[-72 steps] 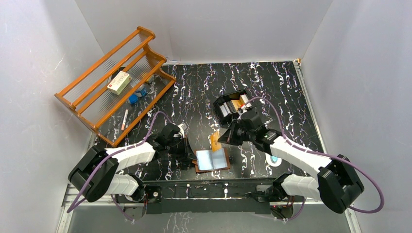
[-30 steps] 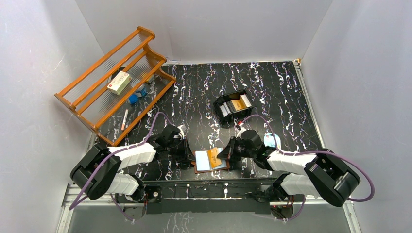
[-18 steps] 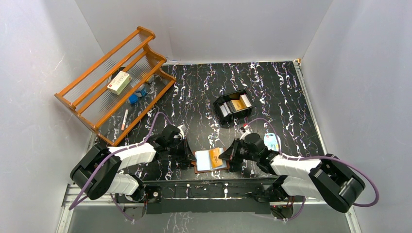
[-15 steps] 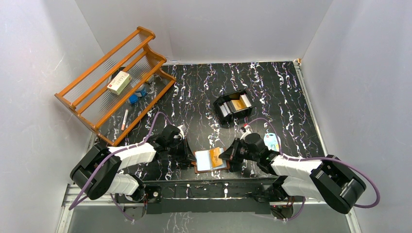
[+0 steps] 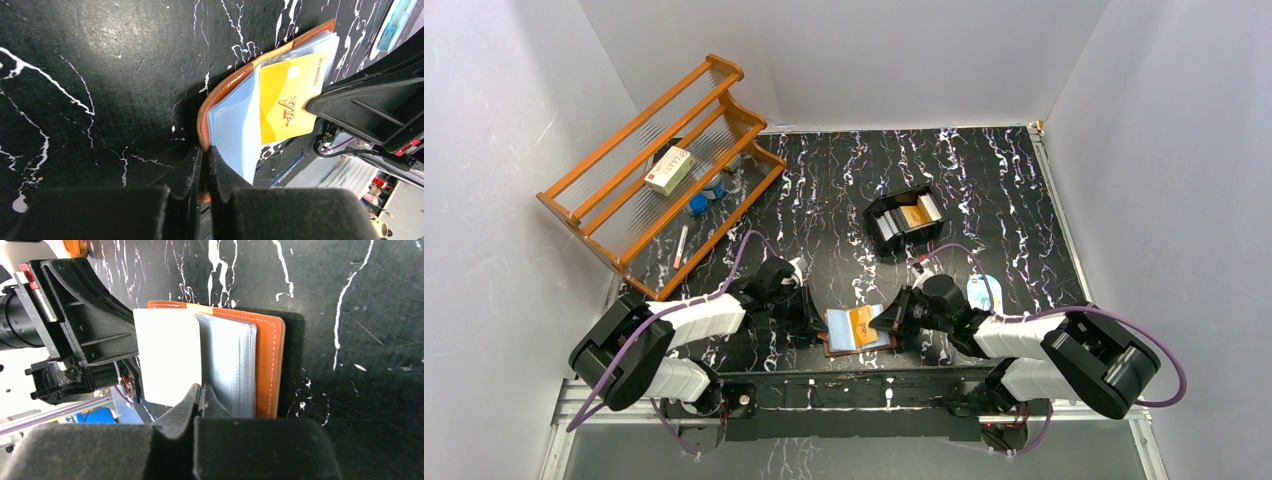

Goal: Put the credit cards into the card holder
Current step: Insert the credit card into the card holder.

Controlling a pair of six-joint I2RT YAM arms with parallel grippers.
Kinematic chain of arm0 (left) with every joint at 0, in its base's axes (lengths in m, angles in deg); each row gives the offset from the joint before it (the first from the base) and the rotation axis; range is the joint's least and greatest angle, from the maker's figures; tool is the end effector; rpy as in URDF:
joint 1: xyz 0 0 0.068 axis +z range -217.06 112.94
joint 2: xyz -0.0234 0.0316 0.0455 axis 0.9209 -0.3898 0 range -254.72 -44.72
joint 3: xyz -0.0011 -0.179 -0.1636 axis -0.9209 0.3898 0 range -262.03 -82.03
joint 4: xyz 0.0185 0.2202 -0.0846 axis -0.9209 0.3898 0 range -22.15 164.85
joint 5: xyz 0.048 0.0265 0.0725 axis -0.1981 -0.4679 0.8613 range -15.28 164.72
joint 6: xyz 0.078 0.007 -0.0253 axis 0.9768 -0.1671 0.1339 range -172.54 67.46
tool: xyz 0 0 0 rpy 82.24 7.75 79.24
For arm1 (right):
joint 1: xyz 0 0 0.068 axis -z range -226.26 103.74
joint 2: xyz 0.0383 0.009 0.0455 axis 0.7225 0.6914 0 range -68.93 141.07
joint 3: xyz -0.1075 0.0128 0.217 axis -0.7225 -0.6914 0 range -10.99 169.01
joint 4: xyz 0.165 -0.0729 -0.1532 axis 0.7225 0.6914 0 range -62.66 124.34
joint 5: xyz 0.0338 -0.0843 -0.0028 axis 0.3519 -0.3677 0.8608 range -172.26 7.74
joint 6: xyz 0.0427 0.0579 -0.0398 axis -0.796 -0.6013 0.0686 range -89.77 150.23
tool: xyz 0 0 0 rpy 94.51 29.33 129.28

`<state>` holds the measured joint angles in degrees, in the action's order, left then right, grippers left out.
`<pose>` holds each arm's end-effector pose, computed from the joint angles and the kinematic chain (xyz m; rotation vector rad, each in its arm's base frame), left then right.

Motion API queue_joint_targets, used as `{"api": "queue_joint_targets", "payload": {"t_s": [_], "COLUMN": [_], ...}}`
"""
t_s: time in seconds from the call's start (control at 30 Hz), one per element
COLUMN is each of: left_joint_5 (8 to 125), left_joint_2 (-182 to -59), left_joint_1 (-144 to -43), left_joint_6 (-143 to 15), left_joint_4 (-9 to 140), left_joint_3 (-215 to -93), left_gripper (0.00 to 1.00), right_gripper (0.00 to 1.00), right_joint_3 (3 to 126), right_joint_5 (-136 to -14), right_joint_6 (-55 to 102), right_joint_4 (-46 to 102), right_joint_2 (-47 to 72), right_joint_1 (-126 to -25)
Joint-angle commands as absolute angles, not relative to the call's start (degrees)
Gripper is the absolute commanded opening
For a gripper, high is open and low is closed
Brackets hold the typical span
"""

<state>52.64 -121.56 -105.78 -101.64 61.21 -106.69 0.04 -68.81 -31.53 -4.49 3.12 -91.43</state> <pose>0.1756 -0.1753 0.1041 -0.0289 2.6263 -1.1104 0.1517 0.1762 0.1028 0.1797 2.3701 1.2846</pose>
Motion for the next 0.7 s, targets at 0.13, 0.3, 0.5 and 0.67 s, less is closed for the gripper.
{"api": "queue_joint_targets", "payload": {"t_s": [0.13,0.3,0.5,0.67], "left_joint_5": [52.9,52.8,52.9,53.1], "left_joint_2": [-122.5,-122.5,-122.0,-121.9], "left_joint_1": [-105.6,-105.6,-105.6,-105.6], "left_joint_6": [-100.9,-100.8,-100.9,-101.1], "left_joint_4": [62.1,62.2,62.2,62.1], "left_joint_3": [-106.2,-106.3,-105.8,-105.8], "left_gripper": [0.0,0.0,0.0,0.0], "right_gripper": [0.0,0.0,0.0,0.0], "right_joint_3": [0.0,-0.2,-0.9,-1.2], "right_joint_5": [-67.8,-67.3,-67.2,-65.8], "right_joint_6": [-31.2,-32.2,-32.8,-33.9], "right_joint_4": [-9.0,-11.1,-13.4,-17.3], "right_joint_2": [4.3,6.1,8.4,10.9], "right_joint_1": [-92.6,-92.7,-92.8,-92.8]}}
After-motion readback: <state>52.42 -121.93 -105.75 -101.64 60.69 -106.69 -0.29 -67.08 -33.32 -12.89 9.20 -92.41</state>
